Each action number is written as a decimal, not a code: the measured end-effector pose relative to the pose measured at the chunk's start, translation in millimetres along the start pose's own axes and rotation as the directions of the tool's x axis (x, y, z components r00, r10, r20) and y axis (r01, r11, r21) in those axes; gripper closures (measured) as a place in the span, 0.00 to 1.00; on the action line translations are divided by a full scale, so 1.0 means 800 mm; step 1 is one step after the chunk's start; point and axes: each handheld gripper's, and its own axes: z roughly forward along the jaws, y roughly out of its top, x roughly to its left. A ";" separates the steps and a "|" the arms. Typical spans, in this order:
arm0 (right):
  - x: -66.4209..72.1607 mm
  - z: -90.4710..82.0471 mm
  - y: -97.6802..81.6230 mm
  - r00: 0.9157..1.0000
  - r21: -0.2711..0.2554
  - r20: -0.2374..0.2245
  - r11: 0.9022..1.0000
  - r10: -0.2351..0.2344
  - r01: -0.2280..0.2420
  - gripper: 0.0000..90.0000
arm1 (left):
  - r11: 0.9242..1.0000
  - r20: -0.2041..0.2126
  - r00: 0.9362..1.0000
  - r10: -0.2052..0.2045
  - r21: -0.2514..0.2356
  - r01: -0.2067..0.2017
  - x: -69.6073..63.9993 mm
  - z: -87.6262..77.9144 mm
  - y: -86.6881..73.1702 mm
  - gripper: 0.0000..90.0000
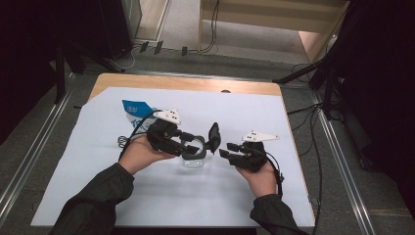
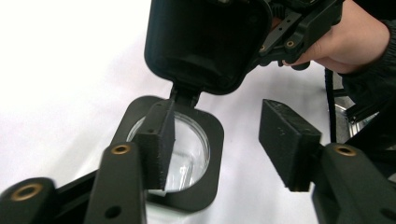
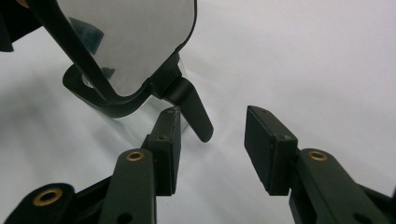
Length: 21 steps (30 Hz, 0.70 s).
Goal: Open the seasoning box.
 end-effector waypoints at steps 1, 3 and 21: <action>0.001 -0.001 0.000 1.000 -0.002 -0.007 1.000 -0.005 0.005 0.64 | 1.000 -0.003 1.000 -0.009 -0.002 0.009 0.001 -0.007 -0.003 0.48; 0.002 -0.002 0.000 1.000 0.000 -0.010 1.000 -0.008 0.008 0.64 | 1.000 -0.011 1.000 -0.017 -0.008 0.017 0.001 -0.010 -0.004 0.45; 0.001 -0.003 -0.003 0.999 0.030 -0.036 1.000 -0.005 0.006 0.53 | 0.997 -0.094 0.993 -0.070 -0.045 0.066 0.010 -0.064 -0.047 0.40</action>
